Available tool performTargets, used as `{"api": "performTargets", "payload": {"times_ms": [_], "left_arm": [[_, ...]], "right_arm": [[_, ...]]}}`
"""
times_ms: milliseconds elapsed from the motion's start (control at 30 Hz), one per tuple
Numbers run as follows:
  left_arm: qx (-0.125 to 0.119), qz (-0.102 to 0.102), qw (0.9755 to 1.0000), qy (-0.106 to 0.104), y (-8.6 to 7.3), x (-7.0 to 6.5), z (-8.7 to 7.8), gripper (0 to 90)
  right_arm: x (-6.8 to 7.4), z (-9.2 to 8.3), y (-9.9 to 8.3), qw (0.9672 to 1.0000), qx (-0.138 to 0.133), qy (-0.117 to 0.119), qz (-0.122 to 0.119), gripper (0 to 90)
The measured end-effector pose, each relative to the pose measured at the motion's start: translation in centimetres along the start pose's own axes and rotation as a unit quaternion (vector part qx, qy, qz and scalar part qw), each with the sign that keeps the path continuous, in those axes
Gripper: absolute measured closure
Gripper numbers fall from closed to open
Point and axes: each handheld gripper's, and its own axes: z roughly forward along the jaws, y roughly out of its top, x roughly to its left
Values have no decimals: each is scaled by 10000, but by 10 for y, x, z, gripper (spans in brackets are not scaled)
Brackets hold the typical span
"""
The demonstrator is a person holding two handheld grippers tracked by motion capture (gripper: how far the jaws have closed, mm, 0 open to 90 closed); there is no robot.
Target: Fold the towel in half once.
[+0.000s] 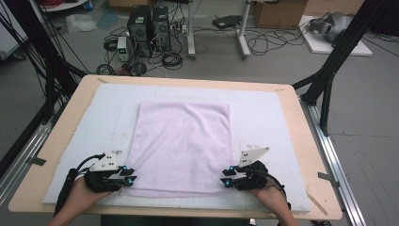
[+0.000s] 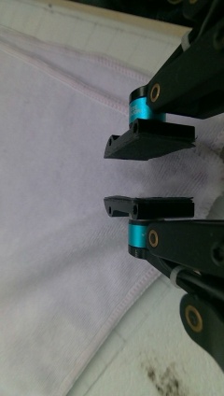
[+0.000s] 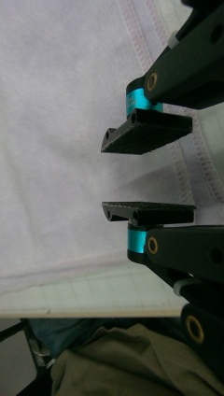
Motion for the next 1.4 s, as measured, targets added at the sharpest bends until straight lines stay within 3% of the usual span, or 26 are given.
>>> {"api": "performTargets", "payload": {"times_ms": [133,200,333,433,500,533,567,667,800,1000,1067,1100,1133,1167,1233,1267,1400], "left_arm": [[-86,-40,10000,27,-3,0,-2,691],[-90,-7,9999,52,-4,-1,-3,742],[-174,6,9998,57,-5,-4,-8,728],[-111,-9,9999,72,-8,-3,-7,688],[-125,-17,9999,98,-9,-3,-7,764],[-106,-24,9999,108,-8,-3,-6,862],[-65,-14,9999,149,-6,-4,-7,876],[-139,5,9997,189,-2,-6,-10,882],[-229,7,9996,188,3,-9,-18,882],[-264,36,9996,48,1,-18,-21,882],[-147,-3,9999,-39,-2,-19,-15,869],[-81,-28,10000,-32,-4,-19,-12,832],[-31,-46,10000,-46,-5,-18,-10,738],[-7,-44,10000,-58,-6,-19,-8,715],[13,-8,10000,-50,-6,-19,-7,728],[7,18,10000,-58,-7,-19,-7,776],[-7,13,10000,-88,-6,-17,-7,815]], "right_arm": [[-1,2,-3,10000,3,-13,19,690],[0,1,-5,10000,-18,-71,-45,729],[5,-4,-7,9997,-175,157,39,678],[8,-2,-10,9999,1,139,-33,692],[7,-2,-10,10000,-29,61,-62,807],[6,-2,-10,9999,-30,136,-40,872],[4,-2,-10,9997,-33,242,-48,882],[4,-7,-7,9993,-102,341,-66,888],[5,-22,-2,9989,-350,280,-130,889],[9,-32,-7,9989,-309,301,-170,890],[9,-31,-12,9988,-227,397,-146,889],[9,-29,-14,9988,-194,443,-89,883],[8,-28,-15,9988,-191,451,-80,875],[7,-27,-15,9985,-273,469,-61,862],[7,-25,-15,9981,-374,489,10,809],[6,-24,-14,9982,-358,481,-12,796],[5,-15,-17,9992,-41,406,-19,767]]}}
